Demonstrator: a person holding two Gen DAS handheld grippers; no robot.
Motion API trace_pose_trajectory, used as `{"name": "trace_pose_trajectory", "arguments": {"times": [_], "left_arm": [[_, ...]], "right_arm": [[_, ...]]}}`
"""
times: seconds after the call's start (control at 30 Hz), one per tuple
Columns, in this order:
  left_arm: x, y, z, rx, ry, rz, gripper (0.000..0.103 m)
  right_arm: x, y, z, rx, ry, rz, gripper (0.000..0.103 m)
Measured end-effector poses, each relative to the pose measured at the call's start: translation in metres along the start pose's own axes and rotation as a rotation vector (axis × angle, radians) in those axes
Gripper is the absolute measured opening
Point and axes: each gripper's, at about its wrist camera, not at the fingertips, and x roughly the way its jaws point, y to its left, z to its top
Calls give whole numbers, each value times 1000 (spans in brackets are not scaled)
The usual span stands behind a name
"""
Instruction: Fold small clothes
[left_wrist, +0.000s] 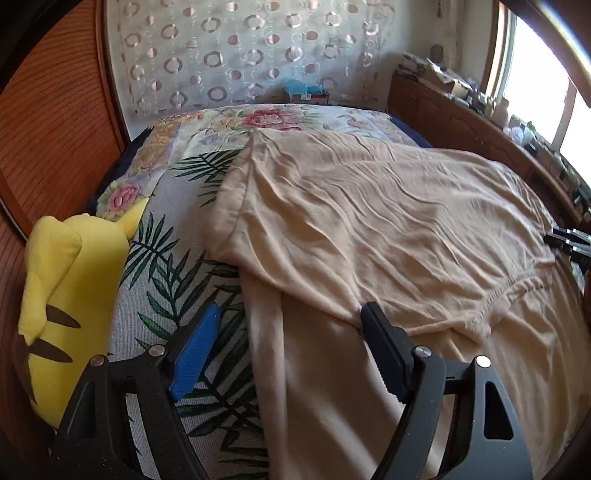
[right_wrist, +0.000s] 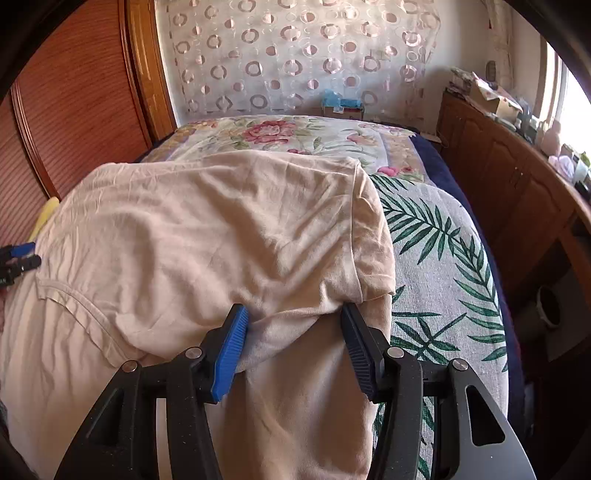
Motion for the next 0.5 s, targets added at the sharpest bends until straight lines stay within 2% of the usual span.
{"name": "trace_pose_trajectory", "arguments": {"times": [0.2, 0.3, 0.4, 0.5], "left_arm": [[7, 12, 11, -29, -5, -4, 79], [10, 18, 18, -62, -13, -38, 78], [16, 25, 27, -98, -17, -55, 67], [22, 33, 36, -118, -10, -51, 44]], "right_arm": [[1, 1, 0, -8, 1, -6, 55], [0, 1, 1, -12, 1, -8, 55], [1, 1, 1, -15, 1, -8, 55], [1, 1, 1, -15, 1, -9, 55]]}}
